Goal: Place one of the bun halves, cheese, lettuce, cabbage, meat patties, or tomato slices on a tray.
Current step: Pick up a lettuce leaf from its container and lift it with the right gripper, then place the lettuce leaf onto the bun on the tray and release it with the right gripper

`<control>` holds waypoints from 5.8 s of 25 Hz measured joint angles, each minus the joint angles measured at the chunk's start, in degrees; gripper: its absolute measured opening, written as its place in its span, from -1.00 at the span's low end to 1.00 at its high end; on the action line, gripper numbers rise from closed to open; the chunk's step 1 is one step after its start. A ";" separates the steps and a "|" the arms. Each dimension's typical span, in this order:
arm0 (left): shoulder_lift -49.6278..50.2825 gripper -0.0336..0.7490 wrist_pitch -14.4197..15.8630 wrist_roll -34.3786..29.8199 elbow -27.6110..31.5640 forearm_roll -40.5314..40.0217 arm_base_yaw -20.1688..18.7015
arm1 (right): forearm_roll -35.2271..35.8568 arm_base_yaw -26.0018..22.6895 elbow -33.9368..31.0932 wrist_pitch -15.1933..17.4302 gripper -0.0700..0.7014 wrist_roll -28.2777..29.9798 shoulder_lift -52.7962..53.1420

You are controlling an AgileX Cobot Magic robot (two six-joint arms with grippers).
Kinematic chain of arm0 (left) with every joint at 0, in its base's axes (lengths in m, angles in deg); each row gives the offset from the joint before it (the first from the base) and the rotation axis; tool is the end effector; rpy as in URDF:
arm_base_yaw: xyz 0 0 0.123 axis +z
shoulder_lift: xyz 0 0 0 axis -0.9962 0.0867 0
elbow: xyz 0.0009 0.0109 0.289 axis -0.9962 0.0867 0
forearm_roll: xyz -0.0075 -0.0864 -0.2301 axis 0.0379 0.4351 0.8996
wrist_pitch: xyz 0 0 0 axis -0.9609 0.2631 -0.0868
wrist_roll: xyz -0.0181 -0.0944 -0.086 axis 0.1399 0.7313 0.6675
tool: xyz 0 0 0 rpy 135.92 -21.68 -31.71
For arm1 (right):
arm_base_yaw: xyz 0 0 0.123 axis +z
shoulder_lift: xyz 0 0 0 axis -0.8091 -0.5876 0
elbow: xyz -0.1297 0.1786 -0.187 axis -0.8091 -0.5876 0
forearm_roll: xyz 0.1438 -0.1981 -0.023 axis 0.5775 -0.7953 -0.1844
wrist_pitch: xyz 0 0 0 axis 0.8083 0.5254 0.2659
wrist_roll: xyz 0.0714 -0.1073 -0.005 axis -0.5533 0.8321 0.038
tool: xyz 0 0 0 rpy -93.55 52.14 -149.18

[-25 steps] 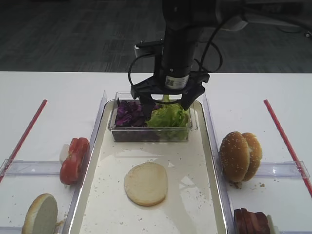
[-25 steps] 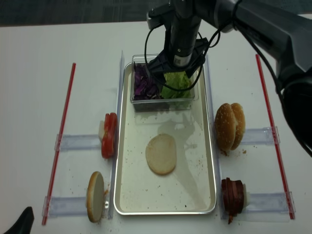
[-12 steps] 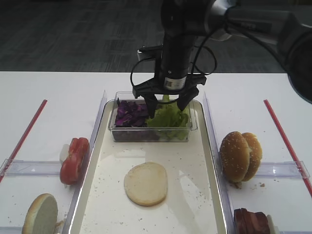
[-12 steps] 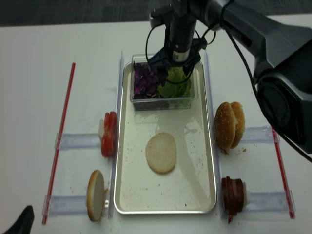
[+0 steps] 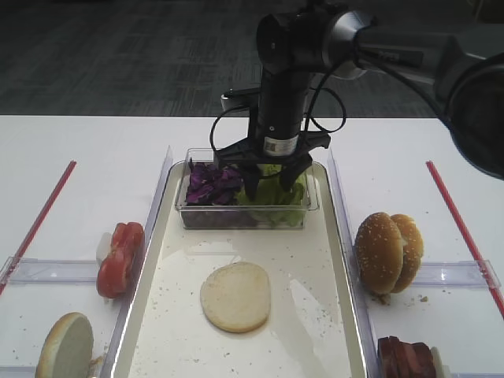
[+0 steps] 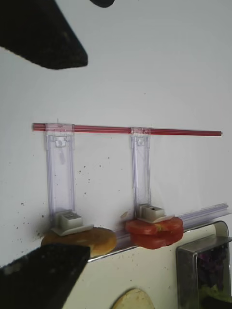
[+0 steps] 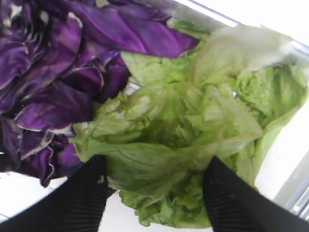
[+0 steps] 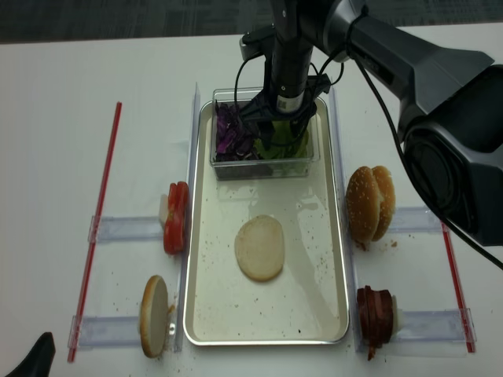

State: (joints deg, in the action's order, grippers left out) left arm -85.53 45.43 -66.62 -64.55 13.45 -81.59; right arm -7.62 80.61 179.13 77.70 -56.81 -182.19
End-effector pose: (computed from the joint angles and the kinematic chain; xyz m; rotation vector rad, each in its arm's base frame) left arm 0.0101 -0.0035 0.2409 -0.0664 2.1579 -0.0110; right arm 0.4285 0.2334 0.1386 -0.5442 2.9932 0.2493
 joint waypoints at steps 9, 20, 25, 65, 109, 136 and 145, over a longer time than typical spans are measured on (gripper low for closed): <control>0.00 0.80 0.00 0.00 0.00 0.00 0.00 | -0.20 0.00 0.04 -0.56 -0.17 0.00 0.00; 0.00 0.80 0.00 0.00 0.00 0.00 0.00 | -0.20 -0.13 0.13 -0.66 -0.68 0.08 0.00; 0.00 0.80 0.00 0.00 0.00 0.00 0.00 | -0.20 -0.13 0.13 -0.55 -0.69 0.08 0.00; 0.00 0.80 0.00 0.00 0.00 0.00 0.00 | -1.10 2.15 -23.38 1.66 -0.69 -0.15 24.91; 0.00 0.80 0.00 0.00 0.00 0.00 0.00 | 4.36 15.72 -35.45 -11.26 -0.69 1.15 26.64; 0.00 0.80 0.00 0.00 0.00 0.00 0.00 | 3.20 15.72 -35.45 -14.54 0.70 1.26 25.50; 0.00 0.80 0.00 0.00 0.00 0.00 0.00 | 3.10 15.72 -35.45 -14.13 0.70 1.26 25.50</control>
State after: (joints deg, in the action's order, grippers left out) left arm -85.53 45.43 -66.62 -64.55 13.45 -81.59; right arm -4.52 96.32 143.68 63.57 -55.55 -156.69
